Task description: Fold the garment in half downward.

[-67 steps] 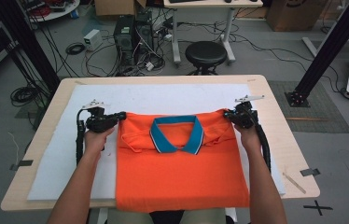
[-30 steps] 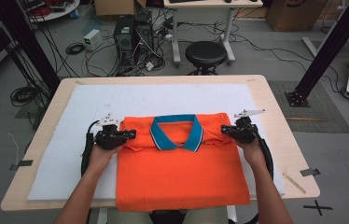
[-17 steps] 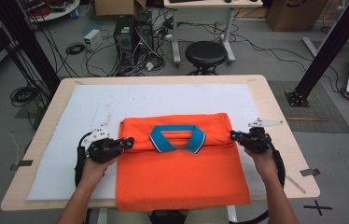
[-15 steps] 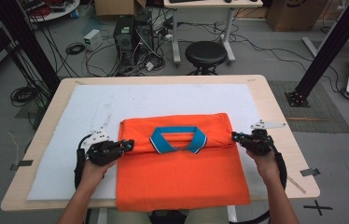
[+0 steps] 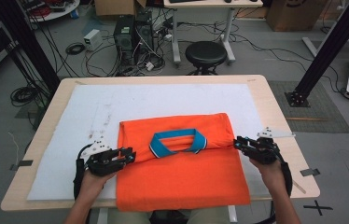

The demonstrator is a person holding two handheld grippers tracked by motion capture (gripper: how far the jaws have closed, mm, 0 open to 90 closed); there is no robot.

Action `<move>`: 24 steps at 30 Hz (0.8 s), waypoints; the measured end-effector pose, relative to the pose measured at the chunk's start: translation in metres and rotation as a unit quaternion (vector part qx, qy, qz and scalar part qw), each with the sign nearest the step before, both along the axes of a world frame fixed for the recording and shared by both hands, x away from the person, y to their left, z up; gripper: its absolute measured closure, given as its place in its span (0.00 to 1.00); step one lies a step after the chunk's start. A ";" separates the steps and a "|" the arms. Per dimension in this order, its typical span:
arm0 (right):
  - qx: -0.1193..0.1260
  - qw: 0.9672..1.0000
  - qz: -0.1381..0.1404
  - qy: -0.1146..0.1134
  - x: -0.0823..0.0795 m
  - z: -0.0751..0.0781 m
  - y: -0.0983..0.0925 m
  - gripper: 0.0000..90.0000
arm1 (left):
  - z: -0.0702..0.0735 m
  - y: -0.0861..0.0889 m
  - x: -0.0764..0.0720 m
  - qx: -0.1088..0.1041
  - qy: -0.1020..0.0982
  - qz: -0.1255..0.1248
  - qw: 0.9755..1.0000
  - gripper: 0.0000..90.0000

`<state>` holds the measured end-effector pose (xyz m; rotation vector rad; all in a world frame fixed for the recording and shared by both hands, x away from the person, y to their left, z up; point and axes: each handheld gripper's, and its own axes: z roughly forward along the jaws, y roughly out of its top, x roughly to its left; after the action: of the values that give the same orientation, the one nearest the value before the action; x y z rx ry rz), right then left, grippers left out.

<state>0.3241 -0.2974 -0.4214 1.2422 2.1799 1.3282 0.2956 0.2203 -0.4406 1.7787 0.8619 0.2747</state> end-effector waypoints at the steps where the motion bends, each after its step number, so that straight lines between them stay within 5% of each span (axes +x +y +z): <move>1: 0.000 1.000 0.001 0.000 0.003 0.001 0.006 0.61 | 0.001 0.001 0.000 -0.004 -0.002 0.005 1.000 0.66; 4: -0.009 1.000 0.009 0.005 0.014 0.002 0.027 0.49 | 0.004 0.005 -0.001 -0.012 -0.004 0.018 1.000 0.61; 7: -0.037 0.999 0.021 0.013 0.026 0.000 0.047 0.50 | 0.008 0.009 -0.002 -0.018 -0.008 0.024 1.000 0.61; 10: -0.058 0.997 0.035 0.031 0.034 -0.004 0.060 0.63 | 0.010 0.011 -0.002 -0.021 -0.011 0.032 0.999 0.61; 14: -0.088 0.992 0.079 0.044 0.030 -0.010 0.063 1.00 | 0.013 0.012 -0.001 -0.024 -0.010 0.031 0.999 0.60; 17: -0.096 0.990 0.089 0.044 0.024 -0.011 0.056 1.00 | 0.016 0.010 0.002 -0.025 -0.008 0.031 0.999 0.57; 19: -0.075 0.993 0.084 0.041 0.022 -0.006 0.051 1.00 | 0.018 0.009 0.005 -0.023 -0.011 0.029 0.999 0.55; 20: -0.059 0.994 0.081 0.035 0.022 -0.001 0.051 0.98 | 0.019 0.009 0.006 -0.024 -0.011 0.030 0.999 0.55; 22: -0.027 0.997 0.072 0.031 0.027 0.007 0.058 0.66 | 0.020 0.008 0.010 -0.027 -0.010 0.033 0.999 0.51; 24: -0.018 0.998 0.055 0.039 0.036 0.012 0.071 0.52 | 0.022 0.007 0.014 -0.029 -0.007 0.034 0.999 0.48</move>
<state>0.3603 -0.2266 -0.4091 1.1945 2.3480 1.2948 0.3097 0.2271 -0.4186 1.6936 0.9137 0.3024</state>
